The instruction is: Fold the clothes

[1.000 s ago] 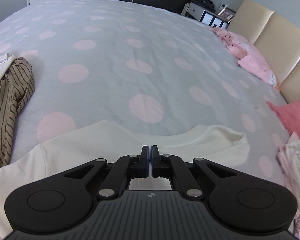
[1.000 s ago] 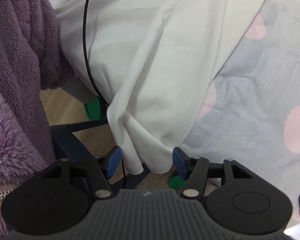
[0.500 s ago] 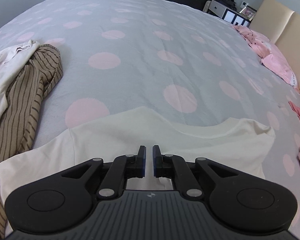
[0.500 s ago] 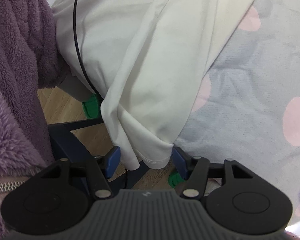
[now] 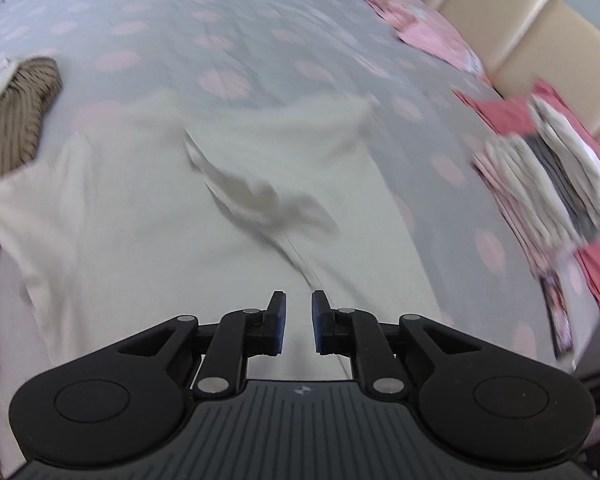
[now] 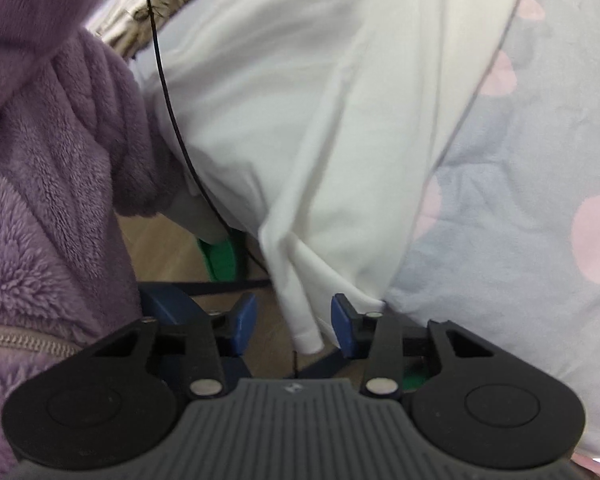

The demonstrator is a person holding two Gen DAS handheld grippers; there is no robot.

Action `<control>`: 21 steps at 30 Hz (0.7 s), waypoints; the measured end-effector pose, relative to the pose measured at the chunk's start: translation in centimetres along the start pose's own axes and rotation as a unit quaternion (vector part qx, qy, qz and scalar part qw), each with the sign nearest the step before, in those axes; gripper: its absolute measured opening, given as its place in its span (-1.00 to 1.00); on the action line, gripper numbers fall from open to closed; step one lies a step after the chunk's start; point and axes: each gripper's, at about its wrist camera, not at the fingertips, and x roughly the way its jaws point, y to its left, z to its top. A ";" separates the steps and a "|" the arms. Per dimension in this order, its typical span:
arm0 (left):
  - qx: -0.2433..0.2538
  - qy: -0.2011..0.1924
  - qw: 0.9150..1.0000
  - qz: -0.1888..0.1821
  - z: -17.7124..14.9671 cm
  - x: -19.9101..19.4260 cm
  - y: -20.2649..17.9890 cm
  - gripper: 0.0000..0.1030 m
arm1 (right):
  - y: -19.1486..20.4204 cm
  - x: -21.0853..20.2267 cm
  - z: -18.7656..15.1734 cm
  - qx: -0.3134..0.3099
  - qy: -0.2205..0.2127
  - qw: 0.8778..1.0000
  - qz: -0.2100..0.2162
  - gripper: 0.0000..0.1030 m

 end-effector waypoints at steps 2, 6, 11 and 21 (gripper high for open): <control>0.014 0.022 1.000 -0.015 -2.6 -0.1 -1.4 -0.79 | 0.5 0.9 -0.2 -0.015 -0.001 1.000 -0.006 -0.13; 0.040 0.061 0.996 -0.044 -7.7 -0.5 -3.7 -0.79 | 1.4 3.5 -0.5 -0.033 -0.007 0.999 -0.038 -0.78; 0.042 0.094 0.991 -0.080 -12.7 -2.0 -5.9 -0.75 | 2.7 3.8 -0.6 -0.013 -0.021 1.000 -0.008 -0.98; -0.012 0.070 0.995 -0.073 -16.9 -4.9 -5.3 -0.53 | 7.8 5.1 1.1 -0.023 -0.056 0.997 0.054 -0.85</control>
